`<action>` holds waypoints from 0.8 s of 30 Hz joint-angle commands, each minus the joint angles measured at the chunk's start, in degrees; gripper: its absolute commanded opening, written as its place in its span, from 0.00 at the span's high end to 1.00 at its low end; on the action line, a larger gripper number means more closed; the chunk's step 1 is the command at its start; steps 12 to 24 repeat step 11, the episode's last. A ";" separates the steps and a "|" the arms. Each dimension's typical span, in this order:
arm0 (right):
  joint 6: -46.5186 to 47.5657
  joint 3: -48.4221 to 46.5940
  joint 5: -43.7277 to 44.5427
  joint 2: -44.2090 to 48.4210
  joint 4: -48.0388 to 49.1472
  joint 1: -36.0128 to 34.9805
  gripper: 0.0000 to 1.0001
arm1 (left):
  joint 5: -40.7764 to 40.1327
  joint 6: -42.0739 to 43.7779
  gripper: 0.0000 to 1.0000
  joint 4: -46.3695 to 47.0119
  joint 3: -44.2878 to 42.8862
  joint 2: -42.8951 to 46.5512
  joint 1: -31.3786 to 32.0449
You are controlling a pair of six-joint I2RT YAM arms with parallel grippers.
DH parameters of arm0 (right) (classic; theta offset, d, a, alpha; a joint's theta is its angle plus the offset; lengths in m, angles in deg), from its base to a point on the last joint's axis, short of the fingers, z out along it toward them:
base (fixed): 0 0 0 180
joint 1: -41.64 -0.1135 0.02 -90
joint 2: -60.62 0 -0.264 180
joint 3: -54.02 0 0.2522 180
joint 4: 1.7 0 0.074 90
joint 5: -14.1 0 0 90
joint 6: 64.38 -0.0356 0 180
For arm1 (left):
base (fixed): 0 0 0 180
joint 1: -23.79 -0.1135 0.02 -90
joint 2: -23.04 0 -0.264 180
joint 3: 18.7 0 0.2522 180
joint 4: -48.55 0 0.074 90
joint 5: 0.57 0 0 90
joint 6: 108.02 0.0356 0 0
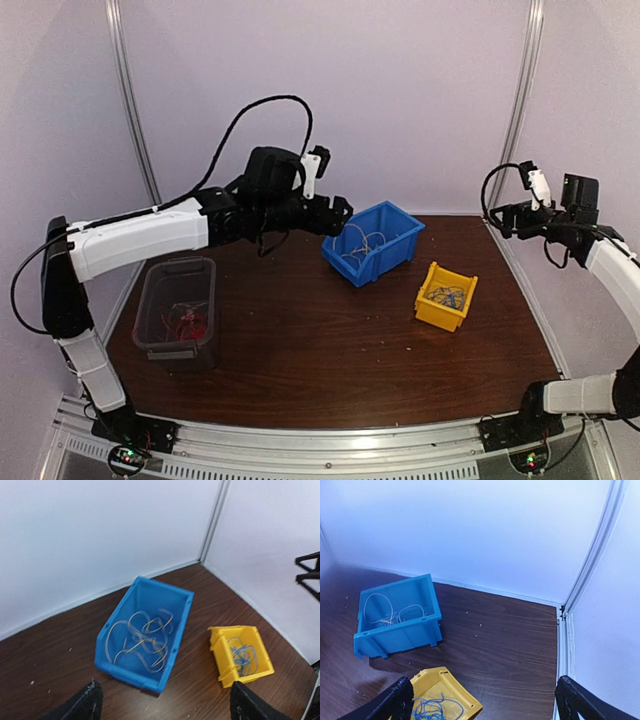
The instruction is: Untangle the cables
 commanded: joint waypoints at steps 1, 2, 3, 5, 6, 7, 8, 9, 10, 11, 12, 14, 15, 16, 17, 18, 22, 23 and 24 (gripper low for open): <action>-10.39 0.33 7.64 0.35 8.61 -0.03 0.00 | -5.66 -1.46 0.03 -5.95 8.97 6.24 -4.91; -10.99 0.08 6.39 0.34 8.76 -0.03 0.00 | -6.09 -0.94 0.02 -5.19 10.92 8.04 -5.67; -11.11 -0.10 4.58 0.38 8.73 -0.03 0.00 | -6.65 -0.42 0.02 -4.84 12.71 9.52 -6.35; -11.53 0.16 1.72 0.36 9.39 -0.06 0.00 | -8.26 0.25 0.02 -4.60 13.85 11.76 -6.90; -11.64 0.50 0.71 0.18 10.11 -0.04 0.00 | -8.45 0.47 0.02 -4.28 14.27 12.63 -6.90; -11.47 0.86 -0.05 -0.04 10.69 -0.09 0.00 | -8.53 0.54 0.02 -3.98 14.70 13.19 -6.90; -11.48 1.10 -0.56 -0.30 11.21 -0.12 0.00 | -8.58 0.27 0.02 -3.74 15.21 13.58 -6.90; -12.00 1.09 -0.75 -0.74 11.43 -0.10 0.00 | -8.62 -0.34 0.02 -3.14 15.99 13.98 -6.94; -12.24 0.79 -0.73 -0.82 11.40 -0.12 0.00 | -8.36 -0.93 0.03 -2.20 16.85 14.31 -6.90; -14.41 0.65 -0.49 -0.58 11.48 -0.04 0.00 | -7.91 -1.54 0.03 -0.97 18.04 14.88 -6.90; -14.41 0.65 -0.49 -0.58 11.48 -0.04 0.00 | -7.91 -1.54 0.03 -0.97 18.04 14.88 -6.90; -14.41 0.65 -0.49 -0.58 11.48 -0.04 0.00 | -7.91 -1.54 0.03 -0.97 18.04 14.88 -6.90; -14.41 0.65 -0.49 -0.58 11.48 -0.04 0.00 | -7.91 -1.54 0.03 -0.97 18.04 14.88 -6.90; -14.41 0.65 -0.49 -0.58 11.48 -0.04 0.00 | -7.91 -1.54 0.03 -0.97 18.04 14.88 -6.90; -14.41 0.65 -0.49 -0.58 11.48 -0.04 0.00 | -7.91 -1.54 0.03 -0.97 18.04 14.88 -6.90; -14.41 0.65 -0.49 -0.58 11.48 -0.04 0.00 | -7.91 -1.54 0.03 -0.97 18.04 14.88 -6.90; -14.41 0.65 -0.49 -0.58 11.48 -0.04 0.00 | -7.91 -1.54 0.03 -0.97 18.04 14.88 -6.90; -14.41 0.65 -0.49 -0.58 11.48 -0.04 0.00 | -7.91 -1.54 0.03 -0.97 18.04 14.88 -6.90; -14.41 0.65 -0.49 -0.58 11.48 -0.04 0.00 | -7.91 -1.54 0.03 -0.97 18.04 14.88 -6.90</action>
